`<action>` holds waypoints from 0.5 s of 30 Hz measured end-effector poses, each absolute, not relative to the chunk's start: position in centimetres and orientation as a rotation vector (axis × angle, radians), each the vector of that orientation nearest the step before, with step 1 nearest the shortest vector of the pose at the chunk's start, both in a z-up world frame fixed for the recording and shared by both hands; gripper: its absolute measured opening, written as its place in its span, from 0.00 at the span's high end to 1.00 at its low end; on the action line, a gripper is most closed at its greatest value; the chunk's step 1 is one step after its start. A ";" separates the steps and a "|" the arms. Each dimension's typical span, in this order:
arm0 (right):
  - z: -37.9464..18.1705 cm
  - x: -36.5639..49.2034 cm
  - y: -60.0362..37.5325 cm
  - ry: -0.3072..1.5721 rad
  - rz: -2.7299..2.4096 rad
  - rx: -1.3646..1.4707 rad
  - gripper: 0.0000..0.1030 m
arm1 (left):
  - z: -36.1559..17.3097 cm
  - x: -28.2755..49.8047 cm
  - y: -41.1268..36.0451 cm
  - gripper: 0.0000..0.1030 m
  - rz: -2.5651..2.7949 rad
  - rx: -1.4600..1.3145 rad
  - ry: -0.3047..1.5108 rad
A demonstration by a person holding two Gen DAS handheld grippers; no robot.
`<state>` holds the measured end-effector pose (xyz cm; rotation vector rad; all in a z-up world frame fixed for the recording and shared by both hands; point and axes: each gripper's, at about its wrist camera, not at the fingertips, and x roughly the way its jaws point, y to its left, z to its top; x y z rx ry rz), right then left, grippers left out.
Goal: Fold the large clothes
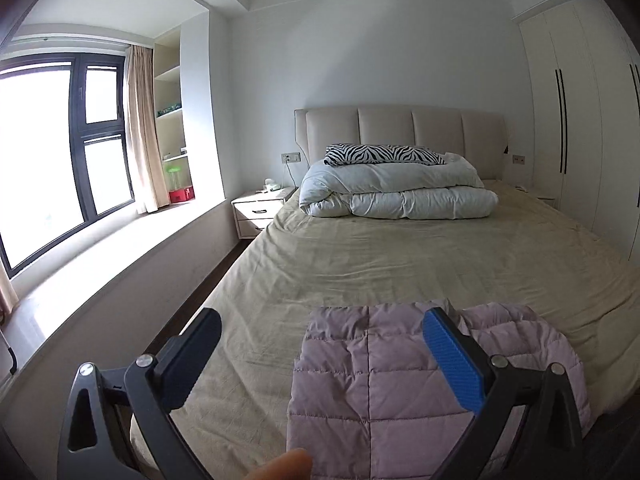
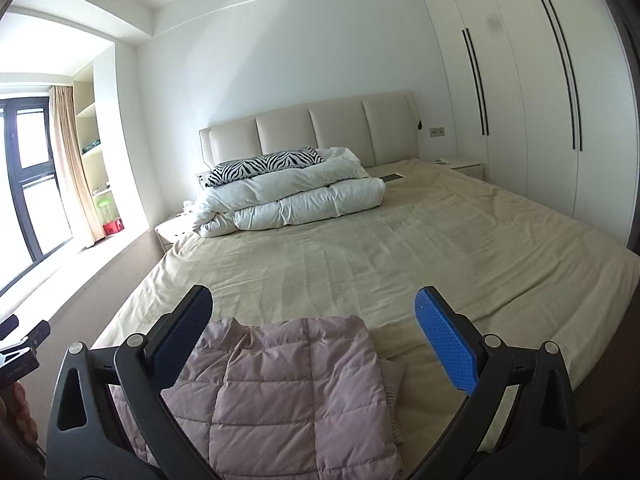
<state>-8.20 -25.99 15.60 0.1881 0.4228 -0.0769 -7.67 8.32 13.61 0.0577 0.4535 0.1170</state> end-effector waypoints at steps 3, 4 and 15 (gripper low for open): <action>15.9 -8.1 -24.1 0.540 -0.049 0.158 0.00 | 13.0 -7.9 7.1 0.00 0.079 0.024 0.534; 16.0 -8.2 -23.4 0.564 -0.038 0.155 0.00 | 12.8 -8.0 6.6 0.00 0.068 0.025 0.550; 12.3 -8.4 -16.8 0.751 -0.072 0.003 0.00 | 10.2 -8.1 4.9 0.00 0.043 -0.004 0.716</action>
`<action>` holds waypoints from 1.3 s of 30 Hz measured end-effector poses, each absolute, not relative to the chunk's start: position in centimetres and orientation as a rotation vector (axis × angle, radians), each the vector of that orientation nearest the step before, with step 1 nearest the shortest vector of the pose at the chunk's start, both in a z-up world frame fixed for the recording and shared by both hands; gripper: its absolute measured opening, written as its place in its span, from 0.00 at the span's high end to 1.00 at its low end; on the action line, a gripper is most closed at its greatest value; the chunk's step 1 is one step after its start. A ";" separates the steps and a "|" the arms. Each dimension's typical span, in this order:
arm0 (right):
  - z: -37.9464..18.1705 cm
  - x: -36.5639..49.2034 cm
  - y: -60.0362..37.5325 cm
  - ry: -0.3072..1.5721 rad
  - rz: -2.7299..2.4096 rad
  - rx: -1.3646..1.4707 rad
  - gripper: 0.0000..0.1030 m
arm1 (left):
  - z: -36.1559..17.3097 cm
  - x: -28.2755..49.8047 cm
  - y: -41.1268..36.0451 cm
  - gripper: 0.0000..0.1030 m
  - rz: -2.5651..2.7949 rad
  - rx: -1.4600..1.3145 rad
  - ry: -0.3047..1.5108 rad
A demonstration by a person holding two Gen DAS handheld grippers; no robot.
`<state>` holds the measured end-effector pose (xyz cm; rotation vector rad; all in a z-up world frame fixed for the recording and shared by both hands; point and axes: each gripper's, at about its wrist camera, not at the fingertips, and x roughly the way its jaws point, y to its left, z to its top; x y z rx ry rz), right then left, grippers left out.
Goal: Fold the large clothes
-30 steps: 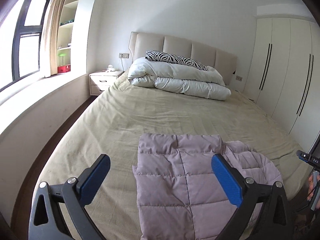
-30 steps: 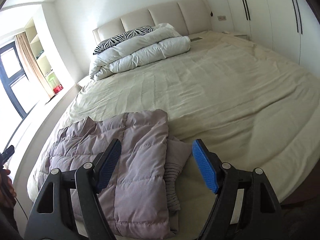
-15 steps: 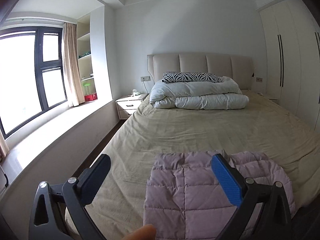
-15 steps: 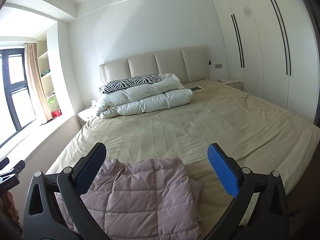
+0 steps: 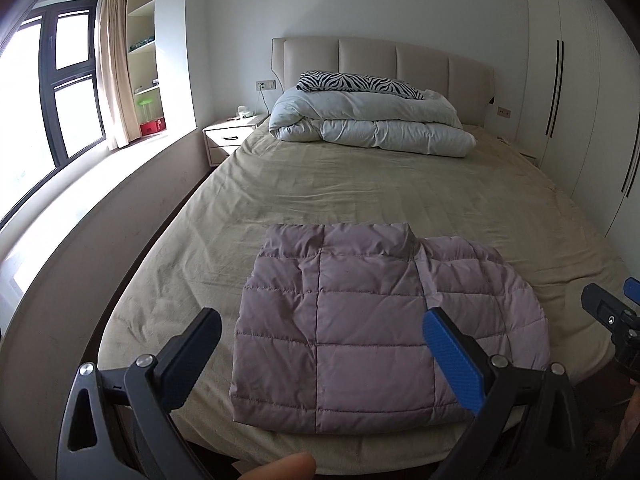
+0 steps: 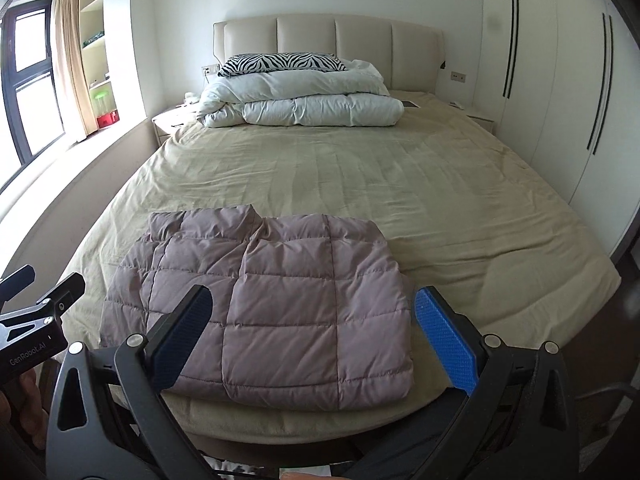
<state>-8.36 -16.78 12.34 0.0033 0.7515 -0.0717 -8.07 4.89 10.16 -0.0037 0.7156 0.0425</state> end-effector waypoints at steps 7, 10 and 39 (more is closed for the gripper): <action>10.4 -7.5 -16.3 0.821 -0.046 0.002 0.00 | 8.8 -7.7 5.3 0.00 0.061 -0.004 0.760; 10.2 -7.3 -16.2 0.832 -0.048 0.001 0.00 | 8.3 -7.6 5.4 0.00 0.072 0.001 0.770; 9.3 -6.7 -16.1 0.861 -0.066 0.008 0.00 | 7.4 -7.4 5.2 0.00 0.082 0.006 0.785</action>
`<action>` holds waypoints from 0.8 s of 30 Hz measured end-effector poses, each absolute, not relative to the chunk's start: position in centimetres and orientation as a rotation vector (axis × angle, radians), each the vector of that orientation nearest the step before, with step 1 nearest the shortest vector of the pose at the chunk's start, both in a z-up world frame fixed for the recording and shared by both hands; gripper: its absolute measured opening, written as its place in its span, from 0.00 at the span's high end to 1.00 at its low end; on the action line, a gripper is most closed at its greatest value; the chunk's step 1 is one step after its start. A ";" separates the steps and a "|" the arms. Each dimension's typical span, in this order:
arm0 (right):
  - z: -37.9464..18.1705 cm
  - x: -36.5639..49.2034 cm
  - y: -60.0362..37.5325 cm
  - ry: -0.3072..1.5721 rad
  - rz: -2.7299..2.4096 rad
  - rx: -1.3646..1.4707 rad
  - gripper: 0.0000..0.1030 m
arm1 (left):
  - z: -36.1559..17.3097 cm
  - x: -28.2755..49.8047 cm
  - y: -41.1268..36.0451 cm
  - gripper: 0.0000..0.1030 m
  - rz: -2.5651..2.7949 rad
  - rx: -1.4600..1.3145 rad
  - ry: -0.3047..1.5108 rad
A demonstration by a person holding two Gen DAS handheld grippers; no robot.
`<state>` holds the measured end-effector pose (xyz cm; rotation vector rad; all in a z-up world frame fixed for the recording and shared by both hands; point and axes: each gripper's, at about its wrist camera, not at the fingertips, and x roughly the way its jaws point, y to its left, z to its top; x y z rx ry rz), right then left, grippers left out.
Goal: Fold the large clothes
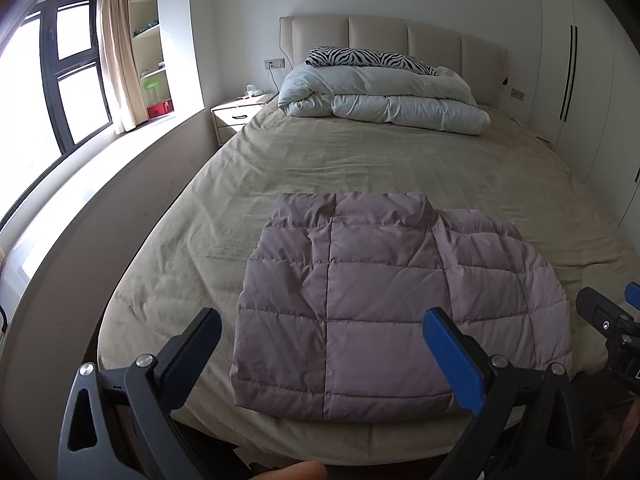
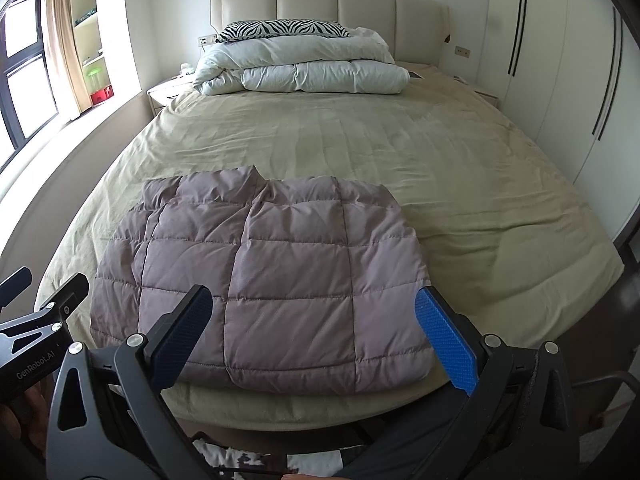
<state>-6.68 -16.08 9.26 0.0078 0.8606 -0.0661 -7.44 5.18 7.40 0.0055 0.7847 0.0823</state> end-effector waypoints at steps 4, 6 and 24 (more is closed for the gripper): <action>9.0 -6.7 -16.0 0.863 -0.066 0.007 0.00 | 7.4 -7.4 5.2 0.00 0.083 0.005 0.786; 8.8 -6.8 -15.9 0.866 -0.066 0.009 0.00 | 7.5 -7.4 5.2 0.00 0.083 0.006 0.785; 8.7 -6.8 -16.1 0.870 -0.067 0.005 0.00 | 7.4 -7.4 5.3 0.00 0.082 0.006 0.786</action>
